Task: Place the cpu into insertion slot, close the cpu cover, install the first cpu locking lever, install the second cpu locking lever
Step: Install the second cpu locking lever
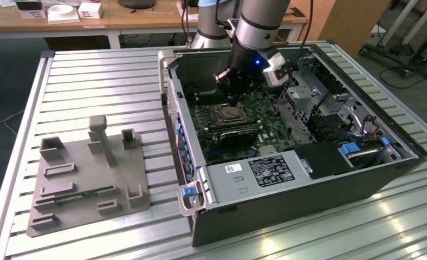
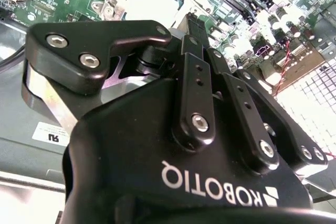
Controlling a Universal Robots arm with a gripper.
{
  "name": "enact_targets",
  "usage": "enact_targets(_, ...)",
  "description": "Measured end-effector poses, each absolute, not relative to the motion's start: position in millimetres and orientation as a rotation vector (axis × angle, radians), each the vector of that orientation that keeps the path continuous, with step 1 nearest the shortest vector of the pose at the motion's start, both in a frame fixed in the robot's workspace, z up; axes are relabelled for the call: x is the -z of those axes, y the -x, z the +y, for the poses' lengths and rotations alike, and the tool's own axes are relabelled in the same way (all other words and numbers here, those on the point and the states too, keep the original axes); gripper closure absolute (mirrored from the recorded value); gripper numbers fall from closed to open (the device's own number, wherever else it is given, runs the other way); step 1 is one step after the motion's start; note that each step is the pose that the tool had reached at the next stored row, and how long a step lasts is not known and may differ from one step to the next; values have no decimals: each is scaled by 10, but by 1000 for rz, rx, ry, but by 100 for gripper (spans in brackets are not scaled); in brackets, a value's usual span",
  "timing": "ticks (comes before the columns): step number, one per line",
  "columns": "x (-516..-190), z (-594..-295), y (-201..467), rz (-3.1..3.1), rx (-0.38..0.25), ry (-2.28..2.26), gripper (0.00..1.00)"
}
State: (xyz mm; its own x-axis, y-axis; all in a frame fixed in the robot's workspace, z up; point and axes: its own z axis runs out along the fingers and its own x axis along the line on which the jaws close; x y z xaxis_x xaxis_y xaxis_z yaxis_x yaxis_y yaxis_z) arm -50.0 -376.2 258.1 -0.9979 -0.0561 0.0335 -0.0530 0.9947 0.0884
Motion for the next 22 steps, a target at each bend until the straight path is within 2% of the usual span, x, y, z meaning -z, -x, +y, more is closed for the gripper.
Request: enact_targets(22, -2493, -3828, 547, -3092, 134, -84, 90)
